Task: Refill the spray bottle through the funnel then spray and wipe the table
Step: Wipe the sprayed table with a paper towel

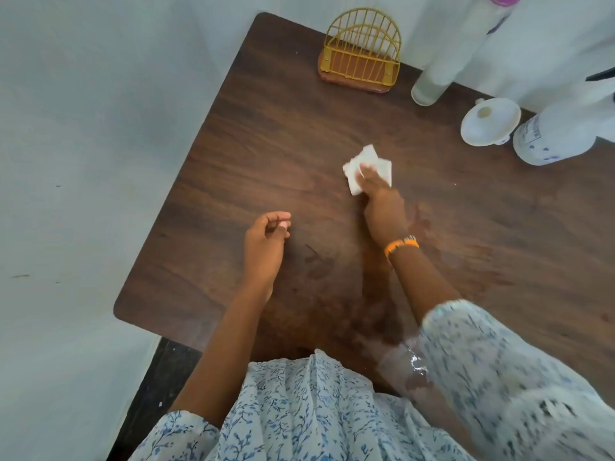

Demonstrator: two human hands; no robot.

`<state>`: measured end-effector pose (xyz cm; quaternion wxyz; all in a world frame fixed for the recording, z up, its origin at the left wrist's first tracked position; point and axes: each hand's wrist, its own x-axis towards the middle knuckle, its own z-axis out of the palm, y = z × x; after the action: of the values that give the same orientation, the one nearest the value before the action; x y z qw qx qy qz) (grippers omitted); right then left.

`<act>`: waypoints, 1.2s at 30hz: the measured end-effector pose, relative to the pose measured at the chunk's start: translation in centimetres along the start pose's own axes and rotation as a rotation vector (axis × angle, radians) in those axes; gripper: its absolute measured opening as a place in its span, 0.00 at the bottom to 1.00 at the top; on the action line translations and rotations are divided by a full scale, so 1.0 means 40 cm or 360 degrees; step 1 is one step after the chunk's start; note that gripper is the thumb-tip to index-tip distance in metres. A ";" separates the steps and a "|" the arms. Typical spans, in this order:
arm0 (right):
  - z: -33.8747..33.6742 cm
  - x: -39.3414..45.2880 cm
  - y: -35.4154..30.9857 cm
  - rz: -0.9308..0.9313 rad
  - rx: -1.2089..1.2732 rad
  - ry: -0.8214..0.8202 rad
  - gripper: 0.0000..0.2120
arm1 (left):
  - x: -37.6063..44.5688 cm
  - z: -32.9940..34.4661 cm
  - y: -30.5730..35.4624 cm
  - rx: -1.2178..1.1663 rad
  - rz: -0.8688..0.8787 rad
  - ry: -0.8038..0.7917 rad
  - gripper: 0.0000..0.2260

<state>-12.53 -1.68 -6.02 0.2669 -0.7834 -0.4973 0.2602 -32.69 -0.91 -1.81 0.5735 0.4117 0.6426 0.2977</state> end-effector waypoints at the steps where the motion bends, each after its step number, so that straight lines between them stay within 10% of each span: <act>1: 0.007 0.031 -0.026 0.0053 0.0071 0.0038 0.17 | -0.004 0.003 0.000 -0.0002 -0.0003 0.0001 0.13; 8: 0.107 -0.169 -0.052 -0.0745 -0.0088 -0.0751 0.26 | -0.021 -0.005 0.011 -0.0029 0.0019 0.0165 0.08; 14: -0.052 -0.008 0.002 -0.0082 -0.0257 -0.0174 0.25 | -0.055 0.002 0.005 0.0021 0.0037 0.0048 0.10; 21: 0.063 -0.168 -0.041 -0.0671 -0.0221 -0.0520 0.24 | -0.095 0.048 0.016 0.0020 0.0120 -0.0018 0.07; 30: -0.221 -0.234 0.180 0.0106 0.0247 0.0772 0.25 | -0.156 0.239 0.012 0.0175 0.0173 -0.0432 0.11; 36: -0.348 -0.309 0.351 0.0731 0.0270 0.1155 0.24 | -0.218 0.395 0.014 0.0383 0.0218 -0.0853 0.10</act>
<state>1.25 -20.35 -3.72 0.4229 -0.8897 -0.1611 0.0605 -17.05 -9.65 0.37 0.6483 0.5831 0.4696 0.1382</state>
